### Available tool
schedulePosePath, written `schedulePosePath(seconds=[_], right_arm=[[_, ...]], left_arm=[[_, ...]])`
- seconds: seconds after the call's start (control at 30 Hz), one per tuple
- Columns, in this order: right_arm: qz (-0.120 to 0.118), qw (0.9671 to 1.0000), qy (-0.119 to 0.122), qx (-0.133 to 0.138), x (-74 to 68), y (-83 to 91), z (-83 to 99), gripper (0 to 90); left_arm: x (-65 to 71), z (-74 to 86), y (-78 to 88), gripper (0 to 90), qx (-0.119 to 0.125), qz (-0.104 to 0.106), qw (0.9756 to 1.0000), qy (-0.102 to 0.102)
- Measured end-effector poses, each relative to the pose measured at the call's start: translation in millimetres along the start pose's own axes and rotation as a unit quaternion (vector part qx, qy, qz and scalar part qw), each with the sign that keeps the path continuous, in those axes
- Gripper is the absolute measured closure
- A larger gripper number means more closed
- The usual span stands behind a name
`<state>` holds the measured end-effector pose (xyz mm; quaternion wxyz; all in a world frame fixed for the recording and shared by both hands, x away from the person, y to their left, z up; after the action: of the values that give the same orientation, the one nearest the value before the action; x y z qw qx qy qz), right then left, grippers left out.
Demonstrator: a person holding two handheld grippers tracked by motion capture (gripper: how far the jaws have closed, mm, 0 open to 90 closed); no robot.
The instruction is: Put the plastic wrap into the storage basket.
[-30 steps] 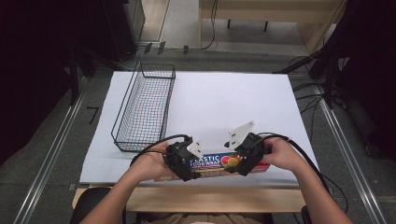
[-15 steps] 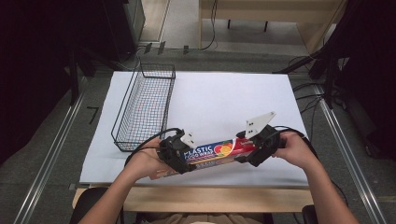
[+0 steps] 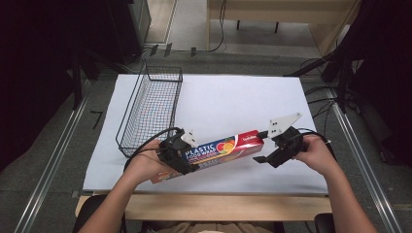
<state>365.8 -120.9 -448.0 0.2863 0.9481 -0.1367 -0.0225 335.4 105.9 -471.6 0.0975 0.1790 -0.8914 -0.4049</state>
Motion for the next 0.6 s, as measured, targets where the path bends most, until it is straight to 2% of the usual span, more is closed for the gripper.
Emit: schedulePosePath(seconds=[0.17,0.23,0.33,0.37,0.47,0.53,0.57,0.6], right_arm=[[0.016,0.9998,-0.011,0.008,8.3,6.2,3.4,20.9],[0.026,0.9995,-0.016,0.006,14.4,7.0,11.0,20.9],[0.043,0.9990,-0.008,-0.004,24.0,2.9,23.9,20.9],[0.043,0.9990,-0.008,-0.004,24.0,2.9,23.9,20.9],[0.060,0.9982,-0.003,0.001,33.9,-5.5,39.2,20.9],[0.070,0.9970,-0.024,0.025,37.2,-11.2,43.1,20.9],[0.070,0.9970,-0.024,0.025,37.2,-11.2,43.1,20.9],[0.074,0.9959,-0.039,0.033,38.3,-14.3,45.9,20.9]], left_arm=[[-2.6,-0.1,3.2,40.2,0.002,-0.003,1.0000,0.000],[-4.4,-0.2,6.6,40.2,0.004,-0.002,1.0000,0.000],[-6.3,-1.4,9.6,40.1,0.013,-0.005,0.9999,0.007],[-6.3,-1.4,9.6,40.2,0.013,-0.005,0.9999,0.007],[-7.2,-2.1,12.0,40.2,0.016,-0.006,0.9998,0.010],[-7.7,-2.6,13.2,40.2,0.017,-0.009,0.9998,0.012],[-7.7,-2.6,13.2,40.2,0.017,-0.009,0.9998,0.012],[-8.1,-3.0,14.1,40.2,0.016,-0.009,0.9997,0.016]])
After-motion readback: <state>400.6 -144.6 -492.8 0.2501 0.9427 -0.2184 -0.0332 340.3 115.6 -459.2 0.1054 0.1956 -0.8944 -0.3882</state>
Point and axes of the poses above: each handheld gripper's, and its own axes: y roughly backward along the jaws, z roughly out of its underside, x roughly to its right, the point moved 10 cm from there along -y, roughly forward along the jaws, and after that the axes turned 14 degrees about x, right-handed, at the moved point
